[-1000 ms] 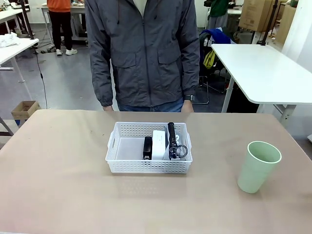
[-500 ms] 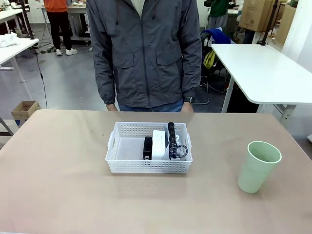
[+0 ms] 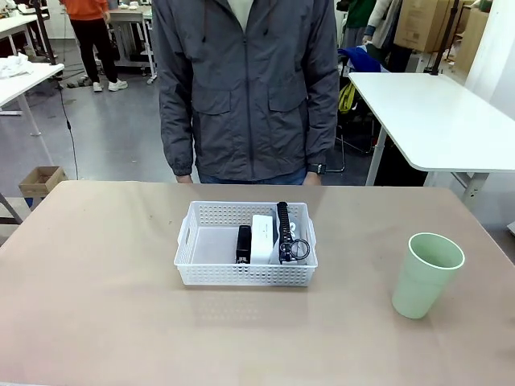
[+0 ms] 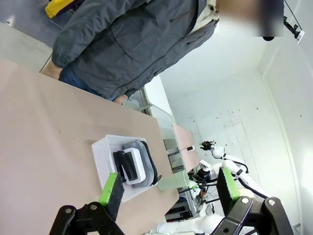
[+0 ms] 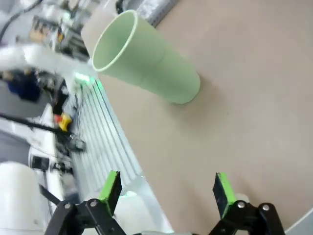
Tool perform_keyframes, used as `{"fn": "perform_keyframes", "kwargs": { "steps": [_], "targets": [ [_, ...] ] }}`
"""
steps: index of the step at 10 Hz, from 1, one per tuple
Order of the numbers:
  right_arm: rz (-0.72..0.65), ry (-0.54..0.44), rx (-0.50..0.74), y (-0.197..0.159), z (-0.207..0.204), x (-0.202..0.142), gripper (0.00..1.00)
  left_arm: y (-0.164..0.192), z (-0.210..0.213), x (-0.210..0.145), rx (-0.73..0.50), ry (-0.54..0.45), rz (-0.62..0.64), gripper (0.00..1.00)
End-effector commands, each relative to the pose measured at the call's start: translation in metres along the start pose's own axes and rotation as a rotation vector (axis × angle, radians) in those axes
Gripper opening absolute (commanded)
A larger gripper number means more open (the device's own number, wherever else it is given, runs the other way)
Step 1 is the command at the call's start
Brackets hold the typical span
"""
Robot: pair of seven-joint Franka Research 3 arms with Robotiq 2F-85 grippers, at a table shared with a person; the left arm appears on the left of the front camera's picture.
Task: Efficiently arrange items inside the basket to fit them all.
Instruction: Pick up the Reusable plastic cup and place it inside the Organizing basket.
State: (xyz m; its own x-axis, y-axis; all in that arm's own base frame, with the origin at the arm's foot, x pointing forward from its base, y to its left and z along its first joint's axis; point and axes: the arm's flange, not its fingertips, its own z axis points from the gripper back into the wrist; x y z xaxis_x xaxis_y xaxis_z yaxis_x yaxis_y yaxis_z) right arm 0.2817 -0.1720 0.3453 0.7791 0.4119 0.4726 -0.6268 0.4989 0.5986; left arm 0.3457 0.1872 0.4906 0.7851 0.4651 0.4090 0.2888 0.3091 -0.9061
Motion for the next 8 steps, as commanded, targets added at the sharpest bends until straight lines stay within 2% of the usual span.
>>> {"fn": "perform_keyframes", "kwargs": {
  "steps": [1,2,3,4,5,6,8],
  "targets": [
    [0.488,-0.089,-0.049,-0.007,-0.03,0.001,1.0,-0.002,0.001,-0.002,0.004,0.002,0.002,1.0],
    [0.589,-0.102,-0.046,-0.014,-0.035,0.002,1.0,-0.002,0.001,-0.002,0.004,0.002,0.002,1.0],
    [0.767,-0.215,-0.051,-0.018,-0.04,0.004,1.0,-0.002,0.001,-0.002,0.004,0.002,0.002,1.0],
    [0.871,-0.227,0.018,-0.019,-0.046,0.004,1.0,-0.002,0.001,-0.002,0.004,0.002,0.002,1.0],
    [0.956,-0.222,0.166,-0.022,-0.054,0.004,1.0,-0.002,0.001,-0.002,0.004,0.002,0.002,1.0],
    [0.957,-0.184,0.216,-0.028,-0.061,0.005,1.0,-0.002,0.001,-0.002,0.004,0.002,0.002,1.0],
    [0.92,-0.149,0.217,-0.036,-0.069,0.007,1.0,-0.002,0.001,-0.002,0.004,0.002,0.002,1.0]
  ]
}}
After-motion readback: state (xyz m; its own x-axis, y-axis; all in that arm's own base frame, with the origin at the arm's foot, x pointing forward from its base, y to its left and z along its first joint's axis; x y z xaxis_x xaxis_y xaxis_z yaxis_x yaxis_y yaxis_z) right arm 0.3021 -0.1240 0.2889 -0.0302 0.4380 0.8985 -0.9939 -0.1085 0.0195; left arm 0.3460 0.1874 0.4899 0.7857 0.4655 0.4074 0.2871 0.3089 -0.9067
